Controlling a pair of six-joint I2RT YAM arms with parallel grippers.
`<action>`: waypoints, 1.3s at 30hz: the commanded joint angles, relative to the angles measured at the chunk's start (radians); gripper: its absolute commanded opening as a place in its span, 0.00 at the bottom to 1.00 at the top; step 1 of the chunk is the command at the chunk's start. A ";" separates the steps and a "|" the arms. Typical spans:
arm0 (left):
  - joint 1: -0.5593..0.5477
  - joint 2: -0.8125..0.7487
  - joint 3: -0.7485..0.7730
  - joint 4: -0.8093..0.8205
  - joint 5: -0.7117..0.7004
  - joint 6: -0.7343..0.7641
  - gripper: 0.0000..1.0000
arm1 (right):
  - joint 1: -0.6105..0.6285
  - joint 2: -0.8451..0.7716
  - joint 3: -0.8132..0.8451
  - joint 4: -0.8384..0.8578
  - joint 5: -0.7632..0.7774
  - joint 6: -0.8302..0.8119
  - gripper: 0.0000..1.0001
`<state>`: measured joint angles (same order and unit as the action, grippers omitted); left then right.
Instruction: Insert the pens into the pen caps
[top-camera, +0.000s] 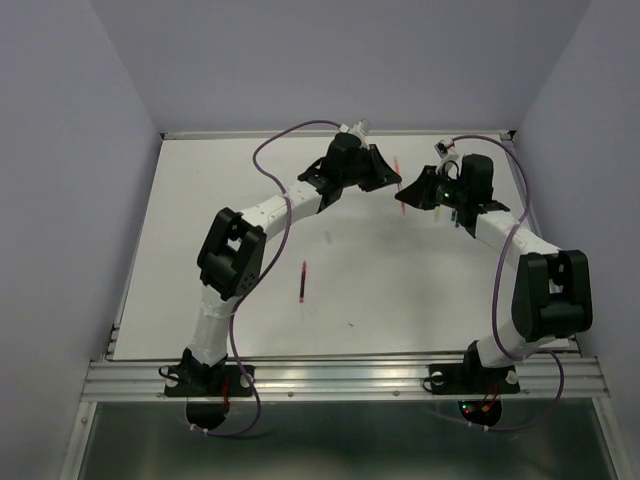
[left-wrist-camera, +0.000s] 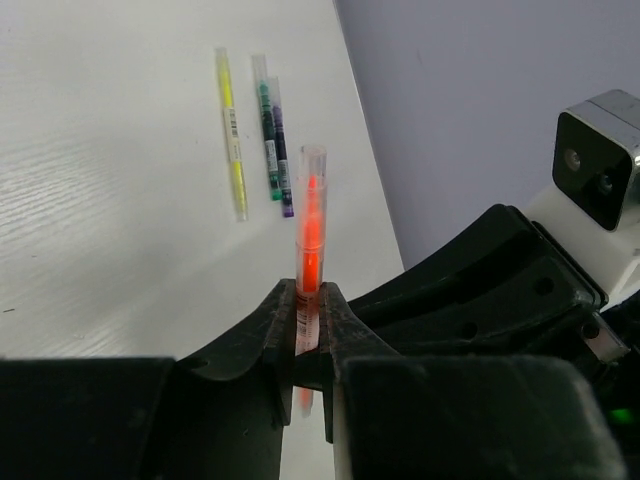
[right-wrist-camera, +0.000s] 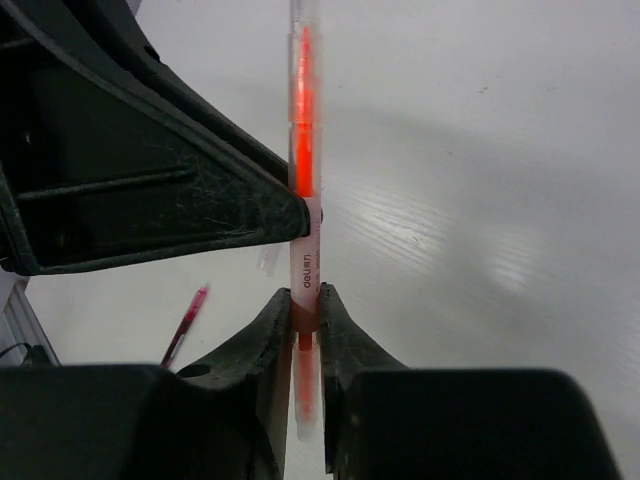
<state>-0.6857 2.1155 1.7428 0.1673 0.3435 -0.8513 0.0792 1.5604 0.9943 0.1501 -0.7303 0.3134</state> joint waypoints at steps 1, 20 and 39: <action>-0.008 -0.083 -0.009 0.047 0.031 0.015 0.00 | 0.002 -0.023 0.032 0.029 0.058 -0.013 0.11; 0.097 -0.486 -0.374 -0.297 -0.254 0.285 0.99 | -0.145 0.087 0.109 -0.184 0.650 -0.026 0.01; 0.167 -0.641 -0.680 -0.486 -0.452 0.230 0.99 | -0.145 0.329 0.271 -0.234 0.789 -0.112 0.13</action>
<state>-0.5247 1.5223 1.0718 -0.3126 -0.0887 -0.6151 -0.0708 1.8774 1.2102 -0.0925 0.0349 0.2272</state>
